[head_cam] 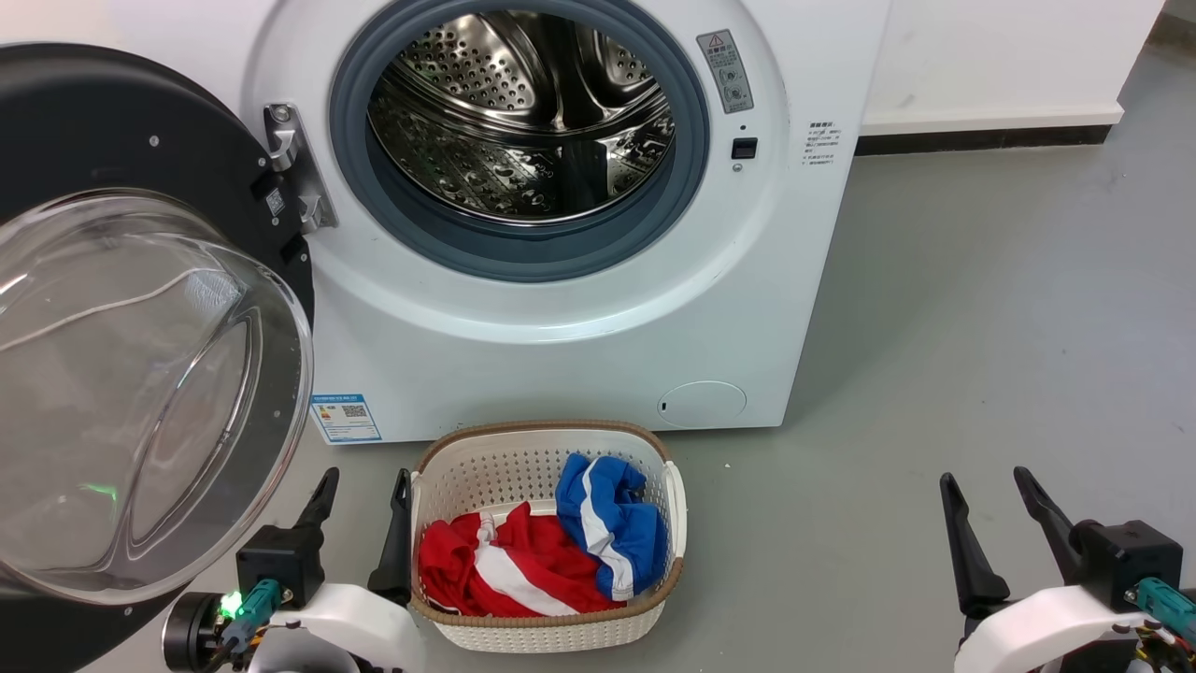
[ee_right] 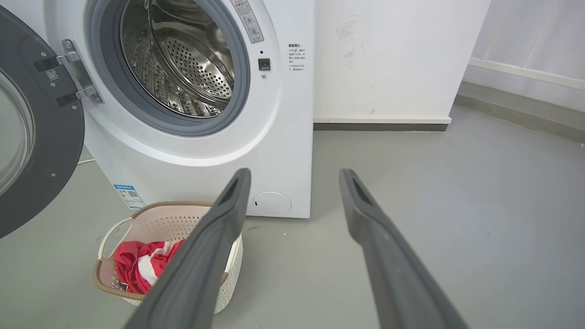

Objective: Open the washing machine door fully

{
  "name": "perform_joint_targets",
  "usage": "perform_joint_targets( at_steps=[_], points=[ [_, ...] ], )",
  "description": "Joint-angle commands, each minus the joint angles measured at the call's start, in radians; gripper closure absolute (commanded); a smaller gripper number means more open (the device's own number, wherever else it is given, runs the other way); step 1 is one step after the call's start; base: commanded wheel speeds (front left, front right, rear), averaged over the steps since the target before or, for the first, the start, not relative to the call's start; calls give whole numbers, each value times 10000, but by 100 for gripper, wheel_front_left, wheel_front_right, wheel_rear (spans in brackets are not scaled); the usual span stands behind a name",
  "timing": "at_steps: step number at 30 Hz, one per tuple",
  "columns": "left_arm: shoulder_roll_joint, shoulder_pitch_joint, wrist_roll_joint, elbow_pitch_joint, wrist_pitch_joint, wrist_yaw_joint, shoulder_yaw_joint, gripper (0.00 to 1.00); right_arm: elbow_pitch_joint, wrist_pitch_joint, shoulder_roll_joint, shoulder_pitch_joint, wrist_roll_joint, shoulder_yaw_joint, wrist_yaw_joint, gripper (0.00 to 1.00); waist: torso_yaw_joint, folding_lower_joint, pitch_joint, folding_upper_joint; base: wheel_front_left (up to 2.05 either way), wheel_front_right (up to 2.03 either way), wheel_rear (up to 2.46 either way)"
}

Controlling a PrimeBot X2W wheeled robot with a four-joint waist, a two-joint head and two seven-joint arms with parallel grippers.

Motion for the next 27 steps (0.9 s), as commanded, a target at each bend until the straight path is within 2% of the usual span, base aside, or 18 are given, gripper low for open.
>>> perform_joint_targets(
  at_steps=[1,22,23,27],
  points=[
    [-60,-7,50,31,-68,18,4,0,-24,-36,-36,-18,35,8,-3,0,21,0,-4,0,0,0,0],
    [-134,151,92,136,-146,-64,151,0,-38,-82,-51,113,131,45,-3,0,158,0,-41,0,0,0,0],
    [-200,79,58,160,-79,-82,142,100,26,-46,-37,18,114,45,0,100,162,0,-34,0,0,0,0],
    [-405,334,-85,421,0,-120,73,100,408,26,3,136,294,45,0,100,166,0,-31,0,0,0,0]
  ],
)
